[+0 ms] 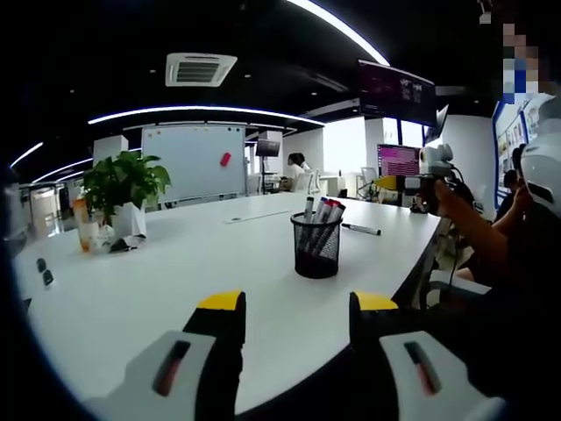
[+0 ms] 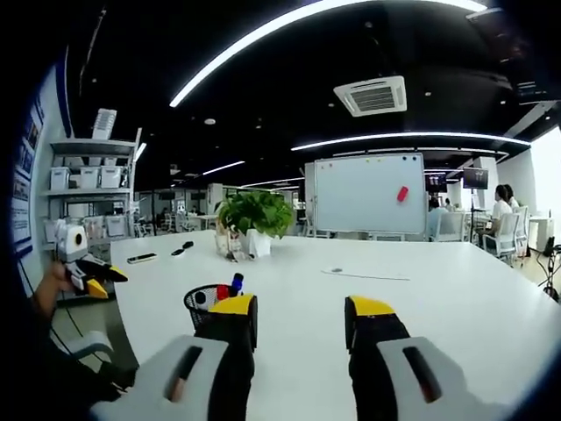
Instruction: Pick up the whiteboard markers from the pen holder and place them facing the whiteboard neatly
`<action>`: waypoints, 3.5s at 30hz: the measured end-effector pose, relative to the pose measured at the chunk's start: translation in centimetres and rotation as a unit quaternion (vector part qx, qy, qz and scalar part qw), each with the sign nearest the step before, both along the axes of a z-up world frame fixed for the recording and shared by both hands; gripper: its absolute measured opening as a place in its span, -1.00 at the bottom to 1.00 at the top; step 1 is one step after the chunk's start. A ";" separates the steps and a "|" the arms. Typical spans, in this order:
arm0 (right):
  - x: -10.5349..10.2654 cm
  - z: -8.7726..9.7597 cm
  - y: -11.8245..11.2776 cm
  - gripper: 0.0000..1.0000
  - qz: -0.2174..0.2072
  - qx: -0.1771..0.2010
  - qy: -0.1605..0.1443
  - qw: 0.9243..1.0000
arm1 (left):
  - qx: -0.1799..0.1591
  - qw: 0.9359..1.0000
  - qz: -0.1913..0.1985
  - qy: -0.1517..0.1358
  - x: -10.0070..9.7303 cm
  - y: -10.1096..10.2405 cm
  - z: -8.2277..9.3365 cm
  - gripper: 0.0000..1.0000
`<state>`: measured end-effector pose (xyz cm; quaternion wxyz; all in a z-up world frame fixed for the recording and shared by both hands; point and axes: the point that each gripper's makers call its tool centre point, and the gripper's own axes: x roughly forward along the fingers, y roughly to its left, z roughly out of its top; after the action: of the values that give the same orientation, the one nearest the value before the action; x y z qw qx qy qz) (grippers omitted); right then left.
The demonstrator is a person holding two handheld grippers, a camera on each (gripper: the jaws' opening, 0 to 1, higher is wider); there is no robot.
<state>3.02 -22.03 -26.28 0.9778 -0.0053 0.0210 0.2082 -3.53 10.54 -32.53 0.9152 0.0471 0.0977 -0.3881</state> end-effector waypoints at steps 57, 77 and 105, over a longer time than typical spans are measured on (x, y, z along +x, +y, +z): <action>2.4 -0.9 9.9 -0.43 0.120 -0.029 0.020 0.992 | -0.004 1.000 0.001 0.007 0.2 0.3 -0.5 -0.03; 2.5 -3.7 10.9 -0.51 0.132 -0.044 0.051 0.989 | -0.014 1.000 -0.009 0.009 -0.1 -0.1 -0.3 -0.04; 1.5 -4.2 14.5 -0.71 0.181 -0.083 0.051 0.979 | -0.011 1.000 -0.008 0.020 0.0 0.0 -1.0 -0.04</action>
<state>4.53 -7.50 -30.48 0.9177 -0.0791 0.0867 0.3795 -3.57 10.53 -33.53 0.9101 0.0302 0.1118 -0.3978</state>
